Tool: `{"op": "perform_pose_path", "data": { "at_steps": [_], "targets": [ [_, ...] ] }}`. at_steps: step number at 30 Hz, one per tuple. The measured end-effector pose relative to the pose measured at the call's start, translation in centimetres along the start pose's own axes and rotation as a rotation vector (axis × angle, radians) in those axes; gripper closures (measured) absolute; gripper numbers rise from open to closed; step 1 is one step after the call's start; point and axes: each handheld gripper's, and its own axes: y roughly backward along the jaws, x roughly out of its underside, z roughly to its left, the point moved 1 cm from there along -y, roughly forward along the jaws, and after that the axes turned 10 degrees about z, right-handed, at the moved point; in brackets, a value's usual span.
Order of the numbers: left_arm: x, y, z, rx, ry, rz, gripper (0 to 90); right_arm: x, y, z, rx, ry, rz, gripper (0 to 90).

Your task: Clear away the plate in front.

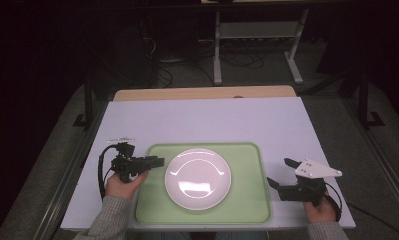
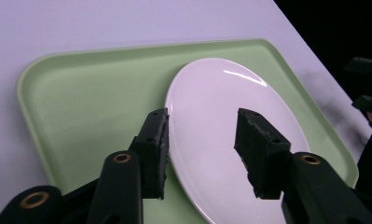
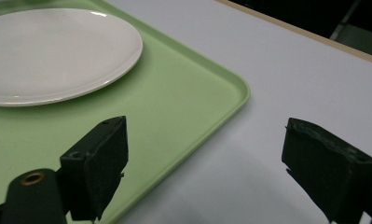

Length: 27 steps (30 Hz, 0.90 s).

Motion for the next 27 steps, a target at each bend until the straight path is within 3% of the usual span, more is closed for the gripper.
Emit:
{"op": "perform_pose_path", "data": {
  "at_steps": [11, 19, 27],
  "targets": [
    [-0.3, 1.6, -1.3, -0.042, -0.177, -0.074, 40.7, 0.1, 0.1, -0.2, 0.004, -0.008, 0.001, 13.7],
    [-0.5, 2.9, -2.5, -0.147, -0.332, -0.093, 28.2, 0.1, 0.1, -0.3, 0.008, -0.011, -0.001, 13.7],
    [0.2, 3.7, -2.8, -0.21, -0.431, -0.127, 20.5, 0.1, 0.1, -0.4, 0.007, -0.016, 0.005, 13.7]
  ]
}}
